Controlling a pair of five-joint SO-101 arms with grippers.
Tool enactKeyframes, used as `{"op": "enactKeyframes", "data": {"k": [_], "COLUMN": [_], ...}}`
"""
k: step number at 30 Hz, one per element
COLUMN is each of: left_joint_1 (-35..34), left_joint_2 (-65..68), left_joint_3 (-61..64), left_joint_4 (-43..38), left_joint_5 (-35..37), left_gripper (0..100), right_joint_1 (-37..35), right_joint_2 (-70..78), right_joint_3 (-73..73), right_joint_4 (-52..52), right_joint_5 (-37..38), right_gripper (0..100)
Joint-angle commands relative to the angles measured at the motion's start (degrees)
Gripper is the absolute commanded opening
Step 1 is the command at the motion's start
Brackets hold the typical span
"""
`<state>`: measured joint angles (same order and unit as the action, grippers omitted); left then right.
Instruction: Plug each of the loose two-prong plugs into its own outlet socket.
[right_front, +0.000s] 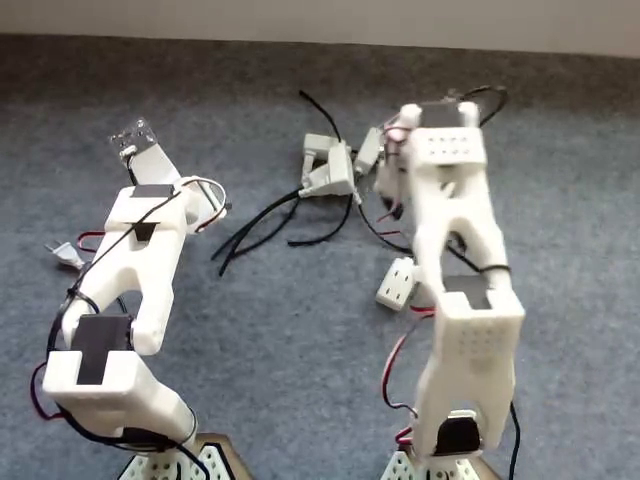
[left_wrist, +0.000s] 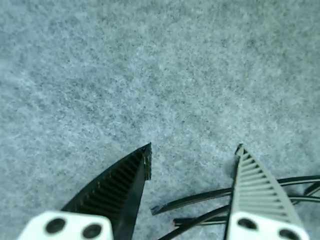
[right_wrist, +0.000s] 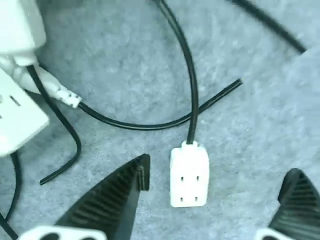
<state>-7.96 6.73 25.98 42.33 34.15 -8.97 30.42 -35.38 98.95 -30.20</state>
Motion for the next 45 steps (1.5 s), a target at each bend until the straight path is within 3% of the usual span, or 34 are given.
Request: {"op": "enactKeyframes", "data": {"k": [1, 3, 6, 12, 17, 22, 26, 32, 37, 45], "left_joint_1": [-0.7, -1.5, -4.4, -13.6, -20.9, -27.8, -31.8, -33.0, -33.0, -33.0], "left_joint_2": [-3.4, -3.4, -3.0, -2.7, 0.0, 13.5, 22.0, 21.5, 18.0, 19.5], "left_joint_3": [-5.1, -10.3, -18.9, -32.6, -33.3, -37.4, -39.6, -41.0, -39.9, -30.0], "left_joint_4": [0.7, 6.0, 15.8, 30.2, 30.3, 30.8, 31.9, 39.6, 41.0, 28.0], "left_joint_5": [-4.1, -9.1, -10.5, -10.6, -10.6, -10.1, -4.4, -3.6, -3.6, 1.1], "left_gripper": [27, 27, 27, 27, 27, 27, 26, 26, 26, 26], "right_joint_1": [7.9, 11.4, 13.8, 10.0, 6.2, 2.2, -0.2, -0.6, -0.6, -0.6], "right_joint_2": [-10.9, -11.6, -11.6, -11.6, -11.6, -11.6, -11.6, -11.6, -11.6, -11.6], "right_joint_3": [-2.9, -2.9, -0.5, 9.5, 19.3, 28.1, 32.1, 34.4, 34.9, 34.9], "right_joint_4": [2.2, 2.2, 2.2, 1.5, -5.5, -14.3, -18.7, -22.3, -23.0, -23.0], "right_joint_5": [8.6, 9.7, 11.6, 13.8, 14.0, 14.0, 14.1, 14.1, 14.2, 14.2], "right_gripper": [38.9, 38.9, 38.9, 38.9, 38.9, 38.9, 38.9, 38.9, 38.9, 38.9]}}
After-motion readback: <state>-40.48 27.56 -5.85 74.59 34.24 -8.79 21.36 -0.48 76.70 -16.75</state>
